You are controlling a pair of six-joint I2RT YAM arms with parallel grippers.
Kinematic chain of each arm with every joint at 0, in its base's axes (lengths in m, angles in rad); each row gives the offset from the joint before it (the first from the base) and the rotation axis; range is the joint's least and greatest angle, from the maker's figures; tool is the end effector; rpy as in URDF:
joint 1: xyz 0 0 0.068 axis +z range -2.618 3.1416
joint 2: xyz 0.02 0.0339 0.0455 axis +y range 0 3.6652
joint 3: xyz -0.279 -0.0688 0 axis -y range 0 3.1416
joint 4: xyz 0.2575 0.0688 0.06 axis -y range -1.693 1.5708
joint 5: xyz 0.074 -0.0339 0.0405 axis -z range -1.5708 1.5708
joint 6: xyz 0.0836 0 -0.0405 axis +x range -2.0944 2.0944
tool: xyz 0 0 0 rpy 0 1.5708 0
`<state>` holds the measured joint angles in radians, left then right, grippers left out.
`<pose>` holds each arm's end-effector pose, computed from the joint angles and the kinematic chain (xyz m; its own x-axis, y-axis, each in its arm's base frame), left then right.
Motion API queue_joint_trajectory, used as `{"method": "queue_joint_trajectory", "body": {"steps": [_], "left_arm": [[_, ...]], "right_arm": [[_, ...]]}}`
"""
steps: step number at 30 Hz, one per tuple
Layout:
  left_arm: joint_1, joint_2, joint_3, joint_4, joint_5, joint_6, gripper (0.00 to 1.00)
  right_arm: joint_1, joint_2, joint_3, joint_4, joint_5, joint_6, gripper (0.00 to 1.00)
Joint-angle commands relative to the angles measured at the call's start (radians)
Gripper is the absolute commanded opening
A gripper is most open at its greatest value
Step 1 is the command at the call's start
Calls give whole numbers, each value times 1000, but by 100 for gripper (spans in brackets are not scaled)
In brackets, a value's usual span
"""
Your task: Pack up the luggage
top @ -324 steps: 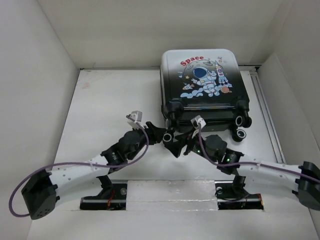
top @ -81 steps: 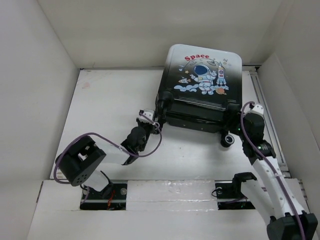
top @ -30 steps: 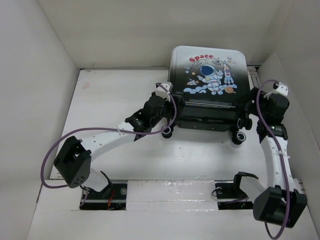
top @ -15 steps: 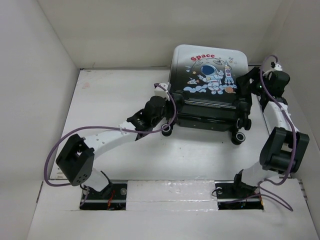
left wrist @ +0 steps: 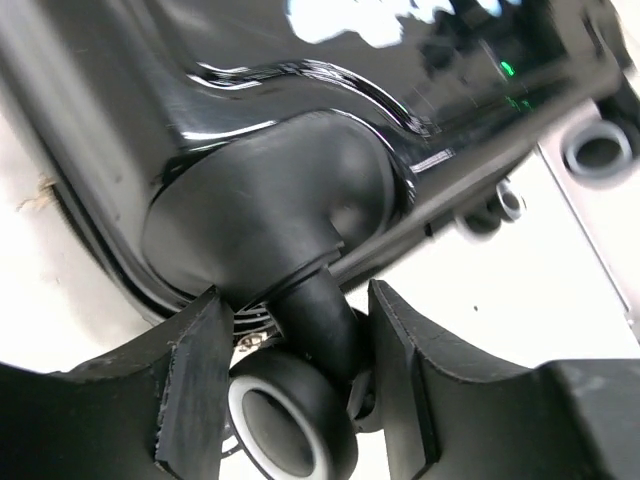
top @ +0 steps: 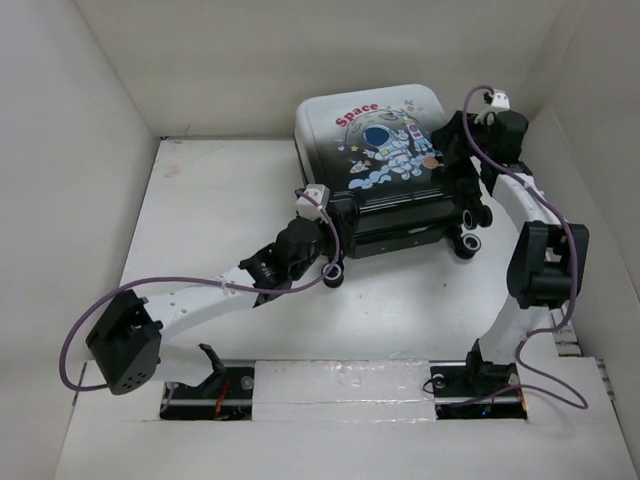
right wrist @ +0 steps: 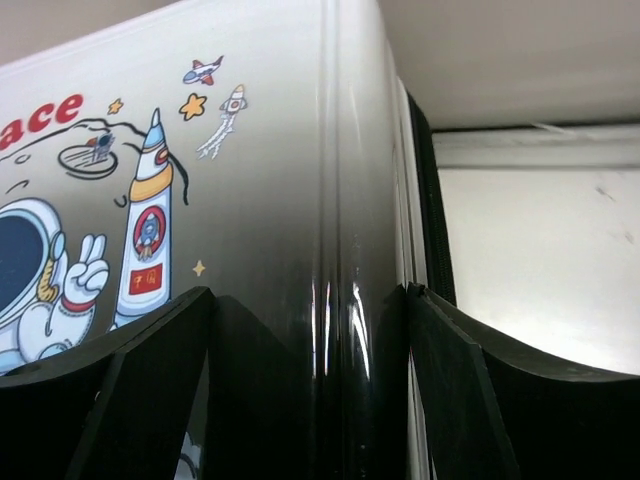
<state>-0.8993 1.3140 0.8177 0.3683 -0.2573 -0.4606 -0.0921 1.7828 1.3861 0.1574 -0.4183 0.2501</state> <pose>0.2392 -0.2668 0.2937 -0.3379 -0.2657 -0.9029 0.5023 0.7604 -0.4118 0.4866 -0.0108 0.3065 -0.3051 0.2553 -0.9174 -0.2409 0.9114 0.3337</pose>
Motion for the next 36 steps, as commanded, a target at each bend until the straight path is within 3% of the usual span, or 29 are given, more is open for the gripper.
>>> {"method": "queue_joint_trajectory", "body": {"steps": [1, 7, 12, 17, 21, 24, 25, 26, 27, 30, 32, 36], "left_arm": [[-165, 37, -23, 17, 352, -7, 0], [-201, 48, -11, 92, 387, -53, 0], [-234, 79, 46, 115, 356, -59, 0], [-243, 88, 75, 149, 355, -59, 0], [-243, 111, 112, 149, 307, -59, 0], [-243, 111, 112, 173, 271, -49, 0], [-243, 111, 121, 184, 256, -49, 0], [-243, 111, 121, 184, 242, -49, 0], [-243, 111, 121, 199, 242, -49, 0], [-243, 87, 101, 244, 219, -62, 0], [-243, 73, 89, 276, 219, -73, 0], [-243, 39, 69, 320, 210, -107, 0]], "right_arm": [[300, 81, 68, -211, -392, 8, 81], [394, 161, 370, -448, -343, -77, 85], [404, 190, 640, -533, -382, -89, 87], [382, 46, 633, -519, -395, -100, 91], [336, -185, 463, -498, -344, -162, 93], [327, -470, 146, -412, -263, -177, 88], [327, -552, -56, -306, -216, -166, 84], [327, -630, -143, -283, -185, -166, 76], [327, -783, -229, -265, -153, -147, 54], [336, -1059, -540, -188, -59, -97, 18], [363, -1164, -736, -132, -24, -55, 15], [391, -1348, -907, -206, 65, -43, 5]]}}
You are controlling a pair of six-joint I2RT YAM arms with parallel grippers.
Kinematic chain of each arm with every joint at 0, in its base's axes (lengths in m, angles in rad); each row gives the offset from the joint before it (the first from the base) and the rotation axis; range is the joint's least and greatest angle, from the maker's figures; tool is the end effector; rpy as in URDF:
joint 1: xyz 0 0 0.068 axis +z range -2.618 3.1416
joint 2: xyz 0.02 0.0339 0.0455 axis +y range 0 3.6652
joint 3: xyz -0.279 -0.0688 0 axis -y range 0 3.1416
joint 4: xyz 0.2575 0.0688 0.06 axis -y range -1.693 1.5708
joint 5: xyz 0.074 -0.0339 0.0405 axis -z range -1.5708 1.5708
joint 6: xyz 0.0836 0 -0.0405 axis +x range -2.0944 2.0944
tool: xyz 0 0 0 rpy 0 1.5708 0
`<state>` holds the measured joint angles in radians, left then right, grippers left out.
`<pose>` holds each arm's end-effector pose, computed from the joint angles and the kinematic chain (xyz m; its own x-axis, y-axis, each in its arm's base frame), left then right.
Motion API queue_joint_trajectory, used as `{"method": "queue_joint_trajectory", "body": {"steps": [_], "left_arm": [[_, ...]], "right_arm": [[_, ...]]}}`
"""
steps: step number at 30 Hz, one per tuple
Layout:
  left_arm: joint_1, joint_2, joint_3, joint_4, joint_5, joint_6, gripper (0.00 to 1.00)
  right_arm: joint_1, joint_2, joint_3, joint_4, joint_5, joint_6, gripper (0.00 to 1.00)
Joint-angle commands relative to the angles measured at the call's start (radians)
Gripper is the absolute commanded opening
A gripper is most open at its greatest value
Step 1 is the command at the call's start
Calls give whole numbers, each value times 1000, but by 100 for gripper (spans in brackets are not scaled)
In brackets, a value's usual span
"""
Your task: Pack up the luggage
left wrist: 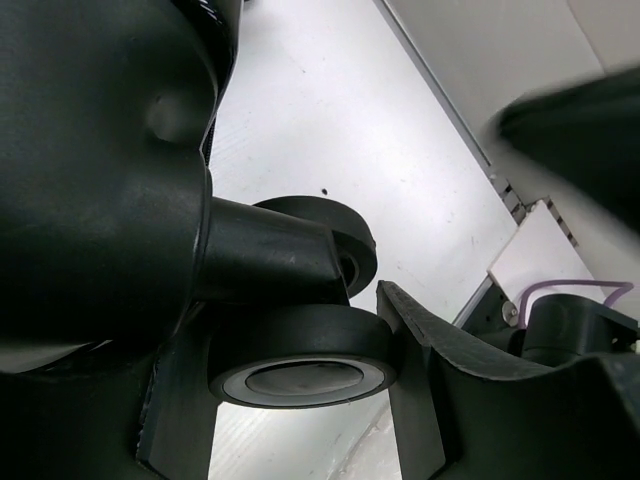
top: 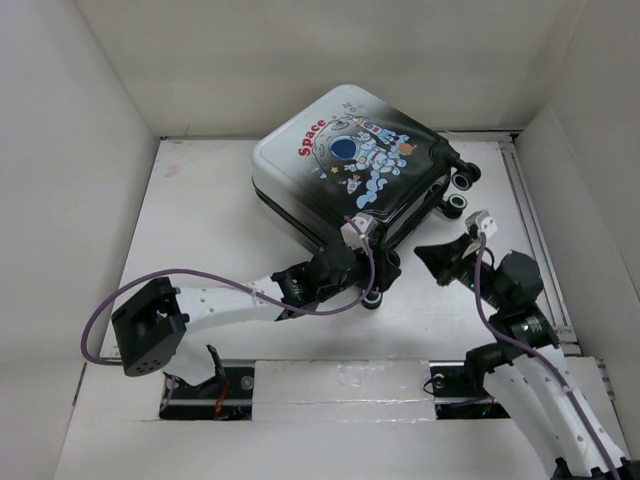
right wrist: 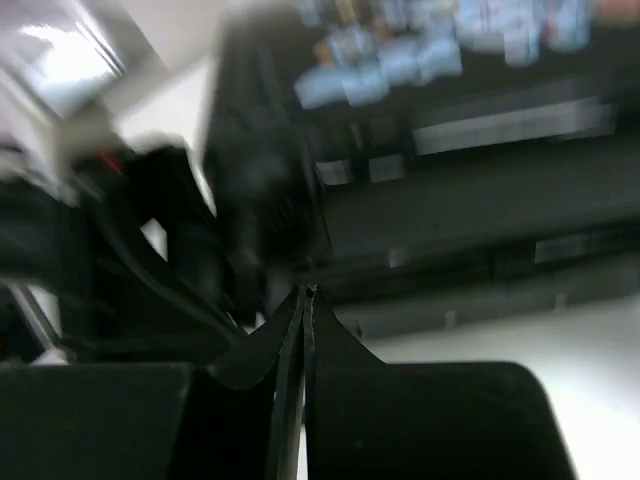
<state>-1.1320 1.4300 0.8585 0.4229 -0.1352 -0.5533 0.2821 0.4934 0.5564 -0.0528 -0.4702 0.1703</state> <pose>0.1738 -0.3437 0.2777 -0.4951 -0.1706 -0.8519 0.6819 0.5313 -0.5027 0.1585 0.0854 0.3232 -0.1062 0.1265 -0.9863 -0.6751 0.7191 0.1649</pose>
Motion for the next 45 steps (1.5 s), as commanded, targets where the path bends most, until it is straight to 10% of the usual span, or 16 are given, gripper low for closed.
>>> {"method": "queue_joint_trajectory", "body": {"steps": [1, 11, 23, 45], "left_arm": [[-11, -88, 19, 278, 88, -14, 0], [-11, -74, 8, 505, 129, -161, 0], [-11, 17, 106, 610, 183, -229, 0], [-11, 17, 85, 685, 220, -249, 0]], "right_arm": [[17, -123, -98, -10, 117, 52, 2], [87, -227, -417, 373, 18, 221, 13], [232, -27, -504, 599, 107, 169, 64], [333, 457, -500, 998, 364, 218, 52]]}}
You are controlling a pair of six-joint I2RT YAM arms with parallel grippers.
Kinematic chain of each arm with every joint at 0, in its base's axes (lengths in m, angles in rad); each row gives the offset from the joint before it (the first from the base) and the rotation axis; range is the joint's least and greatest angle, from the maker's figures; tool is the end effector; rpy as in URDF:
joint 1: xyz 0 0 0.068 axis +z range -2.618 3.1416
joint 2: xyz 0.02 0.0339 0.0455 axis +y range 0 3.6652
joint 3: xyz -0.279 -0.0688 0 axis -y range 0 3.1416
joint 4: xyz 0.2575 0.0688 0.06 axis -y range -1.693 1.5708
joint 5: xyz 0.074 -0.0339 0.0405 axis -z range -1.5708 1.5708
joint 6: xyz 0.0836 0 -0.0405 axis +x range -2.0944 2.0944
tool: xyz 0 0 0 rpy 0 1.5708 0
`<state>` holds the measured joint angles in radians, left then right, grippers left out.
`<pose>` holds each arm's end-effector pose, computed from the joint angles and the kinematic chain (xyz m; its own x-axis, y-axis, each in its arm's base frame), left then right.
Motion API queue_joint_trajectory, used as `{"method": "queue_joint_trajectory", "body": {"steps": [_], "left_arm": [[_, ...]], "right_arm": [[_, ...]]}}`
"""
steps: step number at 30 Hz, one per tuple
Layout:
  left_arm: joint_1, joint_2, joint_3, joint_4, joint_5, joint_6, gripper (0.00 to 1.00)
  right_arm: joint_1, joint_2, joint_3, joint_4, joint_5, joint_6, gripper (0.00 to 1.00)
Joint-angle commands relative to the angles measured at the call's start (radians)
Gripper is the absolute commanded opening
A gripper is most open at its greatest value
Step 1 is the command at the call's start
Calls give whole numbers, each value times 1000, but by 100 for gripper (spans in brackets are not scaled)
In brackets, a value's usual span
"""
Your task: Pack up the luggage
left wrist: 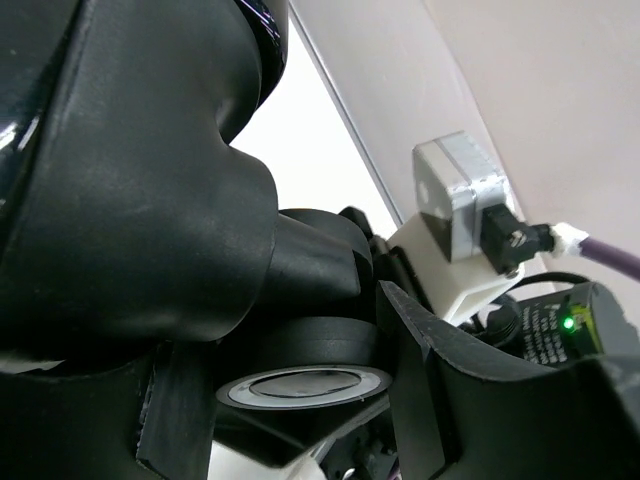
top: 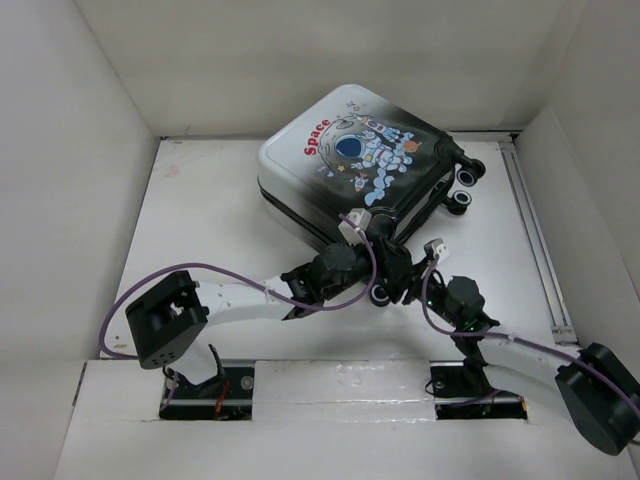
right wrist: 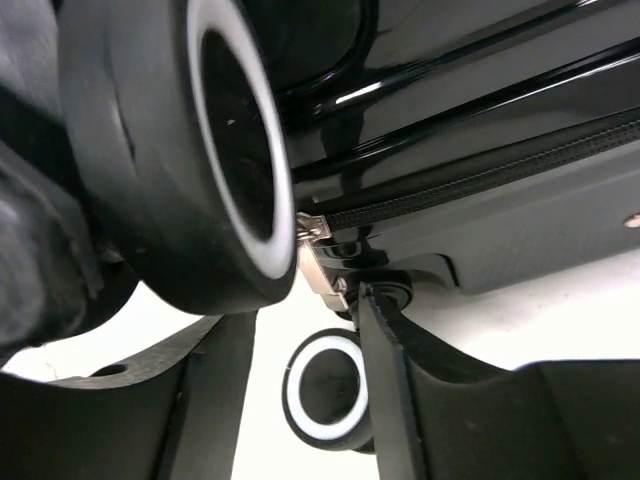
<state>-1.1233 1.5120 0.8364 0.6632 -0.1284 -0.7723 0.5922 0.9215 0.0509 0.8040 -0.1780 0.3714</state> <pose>0.1823 -0.3550 0.2759 -0.5891 -0.3720 -0.7174 0.5970 0.3979 -0.6966 0.1735 0.1346 0.1671 -0.3040 0.2260 -0.9255 -0.6285 0.6825 0.3731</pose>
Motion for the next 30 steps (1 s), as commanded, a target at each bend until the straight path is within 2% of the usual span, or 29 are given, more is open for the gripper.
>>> {"method": "queue_joint_trajectory", "body": {"steps": [1, 4, 5, 8, 9, 11, 12, 16, 18, 19, 21, 24, 27, 30], "left_arm": [[-20, -65, 107, 444, 213, -39, 0], [-20, -65, 107, 454, 222, -39, 0], [-20, -65, 107, 454, 222, -39, 0], [-20, -56, 107, 454, 231, -50, 0], [-20, -56, 107, 454, 231, -50, 0], [-20, -56, 107, 463, 231, -50, 0], [-20, -56, 107, 463, 231, -50, 0], [-20, -56, 107, 463, 231, -50, 0], [-20, -56, 107, 463, 231, -50, 0], [-20, -56, 107, 463, 231, -50, 0], [-20, -56, 107, 463, 231, -50, 0], [-20, -56, 98, 463, 231, -50, 0], [-20, -56, 98, 463, 231, -50, 0], [-20, -56, 98, 472, 231, -59, 0]], "right_arm": [[23, 45, 6, 164, 72, 27, 50], [32, 99, 6, 237, 81, 38, 46], [32, 108, 6, 251, 95, 38, 39], [52, 108, 6, 290, 152, 50, 26], [52, 108, 6, 290, 152, 50, 18], [52, 108, 6, 290, 193, 60, 10], [52, 99, 6, 279, 205, 60, 2], [52, 76, -6, 293, 258, 109, 0], [63, 65, -6, 242, 267, 118, 19], [78, 65, -6, 226, 284, 118, 42], [99, 65, -6, 215, 308, 127, 52], [100, 83, -6, 215, 330, 152, 58], [110, 95, 4, 190, 370, 170, 58], [121, 128, 17, 202, 379, 170, 52]]}}
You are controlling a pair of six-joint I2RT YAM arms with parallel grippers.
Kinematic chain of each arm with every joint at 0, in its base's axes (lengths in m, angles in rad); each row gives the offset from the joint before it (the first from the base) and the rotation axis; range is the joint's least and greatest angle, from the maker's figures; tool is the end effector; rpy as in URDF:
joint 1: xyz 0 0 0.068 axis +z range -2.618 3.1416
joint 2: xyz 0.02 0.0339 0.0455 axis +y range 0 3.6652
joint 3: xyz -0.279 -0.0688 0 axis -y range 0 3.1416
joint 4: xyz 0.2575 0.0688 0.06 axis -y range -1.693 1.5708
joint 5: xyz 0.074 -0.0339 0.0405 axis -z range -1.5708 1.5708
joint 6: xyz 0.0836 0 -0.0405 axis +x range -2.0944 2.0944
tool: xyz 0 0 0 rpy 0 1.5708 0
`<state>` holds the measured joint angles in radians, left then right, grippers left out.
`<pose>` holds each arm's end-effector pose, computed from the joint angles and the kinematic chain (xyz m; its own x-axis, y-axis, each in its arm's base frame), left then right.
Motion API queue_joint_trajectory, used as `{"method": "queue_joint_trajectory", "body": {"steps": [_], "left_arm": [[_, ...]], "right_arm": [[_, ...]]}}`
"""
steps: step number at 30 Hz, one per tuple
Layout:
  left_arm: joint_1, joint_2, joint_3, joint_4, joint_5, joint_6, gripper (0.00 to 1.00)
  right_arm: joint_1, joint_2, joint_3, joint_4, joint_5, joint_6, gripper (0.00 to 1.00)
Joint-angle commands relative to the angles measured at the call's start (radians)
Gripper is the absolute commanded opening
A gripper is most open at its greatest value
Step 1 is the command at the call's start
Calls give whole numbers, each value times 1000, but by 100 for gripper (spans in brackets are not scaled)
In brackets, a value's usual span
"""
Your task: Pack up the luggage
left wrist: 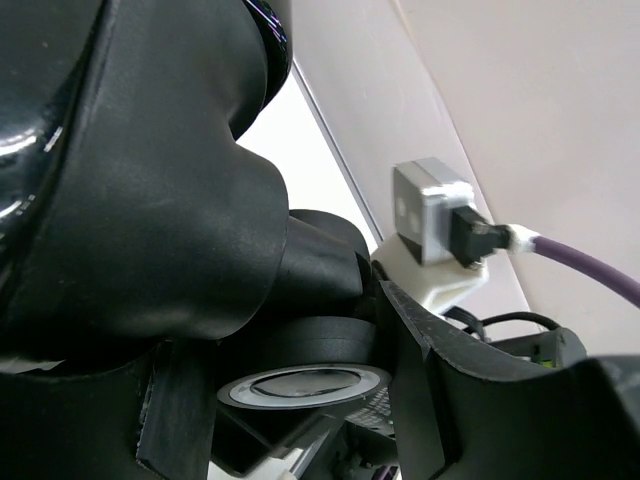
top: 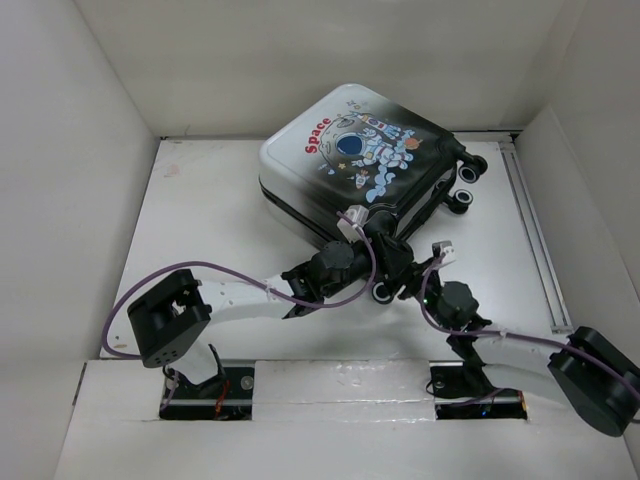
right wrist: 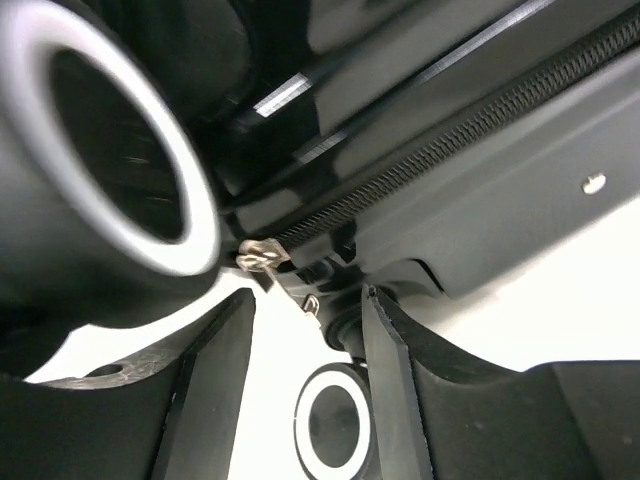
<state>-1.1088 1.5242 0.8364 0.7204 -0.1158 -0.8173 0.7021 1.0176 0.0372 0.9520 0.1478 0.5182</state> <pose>0.1874 -0.3547 0.2802 -0.6010 -0.4182 -0.6811 0.5837 0.3524 -0.7315 0.1784 0.1348 0.1659 -0.2796 0.4052 -0.8704 -0.4465 0.7477 0.4915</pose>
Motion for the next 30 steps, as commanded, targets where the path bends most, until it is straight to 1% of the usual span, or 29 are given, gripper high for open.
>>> {"method": "queue_joint_trajectory", "body": {"steps": [1, 2, 4, 7, 8, 9, 10, 13, 16, 18, 19, 20, 21, 22, 24, 27, 30], "left_arm": [[-34, -68, 98, 415, 219, -14, 0], [-34, -68, 98, 427, 219, -14, 0], [-34, -68, 98, 427, 228, -23, 0], [-34, -59, 98, 427, 228, -23, 0], [-34, -59, 98, 436, 228, -23, 0], [-34, -59, 89, 436, 228, -23, 0], [-34, -59, 89, 436, 228, -23, 0], [-34, -59, 89, 436, 228, -33, 0], [-34, -70, 79, 425, 217, -22, 0], [-34, -81, 66, 425, 217, -11, 0], [-34, -90, 55, 425, 203, -11, 0], [-34, -90, 55, 416, 203, -11, 0], [-34, -90, 43, 416, 193, 0, 0], [-34, -99, 33, 416, 192, 0, 0], [-34, -99, 33, 416, 192, 0, 0], [-34, -99, 33, 416, 192, 0, 0], [-34, -108, 33, 416, 183, 0, 0]], "right_arm": [[22, 44, 49, 54, 62, 23, 52], [22, 58, 70, 54, 62, 14, 52], [34, 104, 79, 54, 72, 14, 48], [63, 151, 66, 154, 110, 26, 38], [72, 160, 66, 210, 110, 26, 34], [73, 161, 53, 237, 110, 26, 28], [73, 170, 40, 258, 121, 26, 14], [95, 144, 30, 272, 153, 26, 0], [105, 53, 0, 200, 205, 26, 0], [105, -69, -13, 102, 245, 26, 0], [105, -121, -4, -44, 275, 26, 0], [105, -176, -3, -112, 292, 26, 0], [105, -277, -3, -160, 308, 7, 0], [105, -324, -3, -256, 334, -6, 0], [82, -432, 12, -369, 352, -15, 0], [31, -465, 32, -467, 322, -30, 0], [-10, -420, 32, -489, 302, -14, 0]]}}
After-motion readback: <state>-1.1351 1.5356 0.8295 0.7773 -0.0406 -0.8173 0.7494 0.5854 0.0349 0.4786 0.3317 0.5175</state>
